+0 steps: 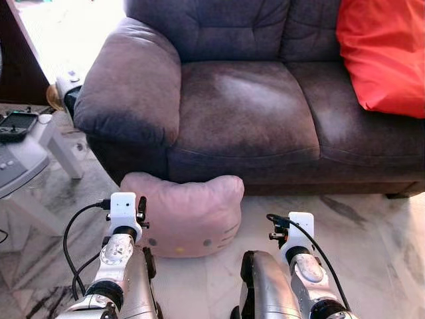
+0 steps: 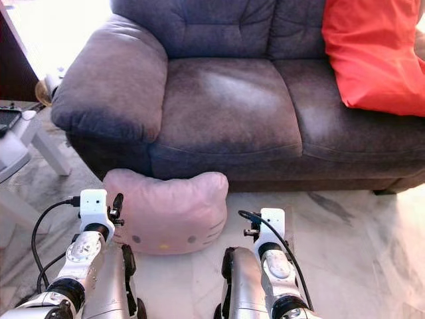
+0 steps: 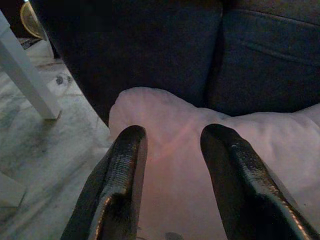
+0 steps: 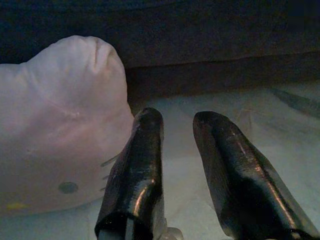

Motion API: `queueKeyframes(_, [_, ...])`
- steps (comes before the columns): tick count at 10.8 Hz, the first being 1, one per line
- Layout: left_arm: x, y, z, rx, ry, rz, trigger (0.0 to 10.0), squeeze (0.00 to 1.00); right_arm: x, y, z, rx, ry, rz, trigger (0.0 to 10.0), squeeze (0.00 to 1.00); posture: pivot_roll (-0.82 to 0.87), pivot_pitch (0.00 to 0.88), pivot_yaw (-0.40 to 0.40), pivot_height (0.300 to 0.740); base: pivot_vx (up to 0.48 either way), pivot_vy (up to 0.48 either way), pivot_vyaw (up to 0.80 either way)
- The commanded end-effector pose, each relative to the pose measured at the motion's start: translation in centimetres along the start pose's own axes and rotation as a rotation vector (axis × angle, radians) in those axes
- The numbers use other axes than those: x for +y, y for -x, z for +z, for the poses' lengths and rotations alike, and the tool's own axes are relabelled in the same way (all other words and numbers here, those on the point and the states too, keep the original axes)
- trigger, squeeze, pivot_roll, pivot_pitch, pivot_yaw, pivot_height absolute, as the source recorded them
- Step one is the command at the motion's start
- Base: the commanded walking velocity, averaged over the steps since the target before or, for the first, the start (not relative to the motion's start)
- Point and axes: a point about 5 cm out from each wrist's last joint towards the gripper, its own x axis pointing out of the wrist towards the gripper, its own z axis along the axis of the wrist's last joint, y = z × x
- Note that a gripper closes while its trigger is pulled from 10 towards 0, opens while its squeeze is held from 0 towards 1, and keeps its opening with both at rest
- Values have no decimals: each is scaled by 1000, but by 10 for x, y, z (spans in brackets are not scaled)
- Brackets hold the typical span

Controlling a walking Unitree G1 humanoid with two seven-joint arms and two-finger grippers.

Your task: Move the pillow to the sofa from floor

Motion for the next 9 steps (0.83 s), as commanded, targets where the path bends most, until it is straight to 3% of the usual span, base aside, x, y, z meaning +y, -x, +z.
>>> queueKeyframes(1, [0,0,0,4,-2,-2,10000,0,-1,0,-1,17,4,5,10000,0,81,92,-86,513,0,0,0])
queueKeyframes(3, [0,0,0,4,-2,0,10000,0,0,0,1,-1,5,11,10000,0,82,96,-86,494,0,0,0])
queueKeyframes(9, [0,0,-1,16,11,3,10000,0,-1,-1,0,8,10,11,10000,0,82,101,-87,494,0,0,0])
